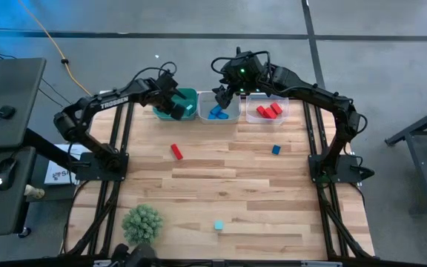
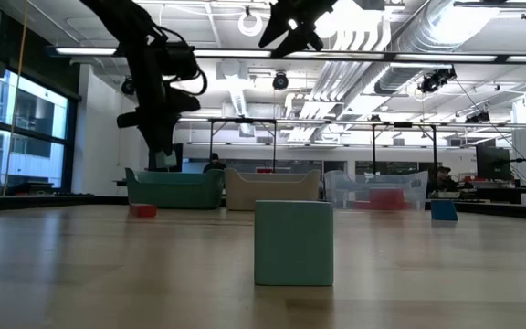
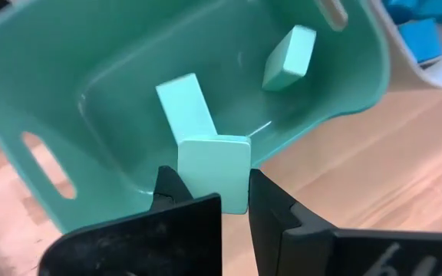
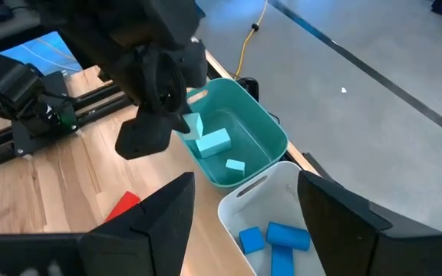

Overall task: Sort & place blocks by color
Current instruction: Put the light blue block into the green bin

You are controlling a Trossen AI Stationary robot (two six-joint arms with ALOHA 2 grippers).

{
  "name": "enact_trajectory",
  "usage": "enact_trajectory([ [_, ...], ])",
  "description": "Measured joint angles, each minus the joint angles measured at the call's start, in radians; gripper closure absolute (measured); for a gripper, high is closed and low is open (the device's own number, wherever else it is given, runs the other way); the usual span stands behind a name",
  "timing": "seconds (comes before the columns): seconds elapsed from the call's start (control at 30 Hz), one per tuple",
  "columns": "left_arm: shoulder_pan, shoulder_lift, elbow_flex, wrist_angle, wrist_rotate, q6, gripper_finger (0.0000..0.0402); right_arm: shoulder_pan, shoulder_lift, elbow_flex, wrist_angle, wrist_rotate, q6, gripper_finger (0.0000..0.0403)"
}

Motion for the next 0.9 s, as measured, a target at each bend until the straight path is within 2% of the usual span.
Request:
enact_trajectory([
  [0.4, 0.0, 0.135, 0.0, 0.046, 0.003, -0.008, 0.0401, 0.0, 0.0, 0.0, -0.015, -0.003, 0.0, 0.018],
  [0.73, 0.0, 0.152, 0.0, 0.068, -0.04, -0.019, 0.0401, 0.0, 0.0, 0.0, -0.042, -0.003, 0.0, 0.018],
  [0.9, 0.01, 0.152, 0.0, 0.072, -0.052, -0.019, 0.0382, 0.0, 0.0, 0.0, -0.055, -0.003, 0.005, 0.018],
])
